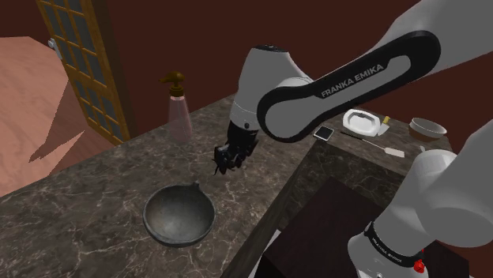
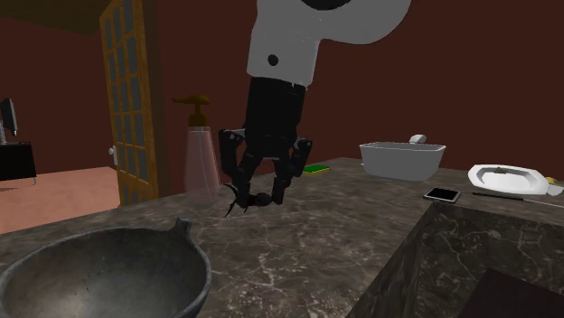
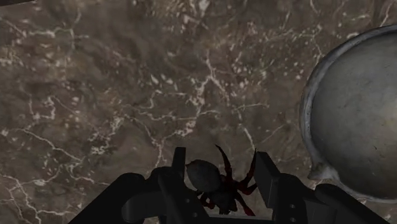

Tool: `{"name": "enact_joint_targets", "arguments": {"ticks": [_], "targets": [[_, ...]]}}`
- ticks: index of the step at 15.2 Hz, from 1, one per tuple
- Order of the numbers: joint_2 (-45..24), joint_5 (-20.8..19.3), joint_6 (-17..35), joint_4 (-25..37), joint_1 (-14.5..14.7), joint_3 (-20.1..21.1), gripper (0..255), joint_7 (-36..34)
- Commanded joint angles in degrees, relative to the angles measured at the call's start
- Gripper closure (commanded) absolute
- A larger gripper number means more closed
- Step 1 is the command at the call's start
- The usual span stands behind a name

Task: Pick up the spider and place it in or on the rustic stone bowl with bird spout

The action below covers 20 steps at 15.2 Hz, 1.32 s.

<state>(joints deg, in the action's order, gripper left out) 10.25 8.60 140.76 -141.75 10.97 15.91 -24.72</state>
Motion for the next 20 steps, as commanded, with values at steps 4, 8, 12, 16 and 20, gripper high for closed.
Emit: {"name": "enact_joint_targets", "arguments": {"ticks": [4, 8, 12, 16, 20], "targets": [[2.6, 0.3, -4.3, 1.7, 0.0, -0.4, 255, 0.1], [4.3, 0.4, -7.7, 3.4, 0.0, -0.6, 255, 0.1], [5.7, 0.4, -11.0, 5.3, 0.0, -0.9, 255, 0.1], [3.8, -0.2, -10.5, 7.1, 1.4, 2.2, 255, -4.8], [0.2, -1.9, -9.8, 10.4, 3.0, 6.4, 255, -11.7]]}}
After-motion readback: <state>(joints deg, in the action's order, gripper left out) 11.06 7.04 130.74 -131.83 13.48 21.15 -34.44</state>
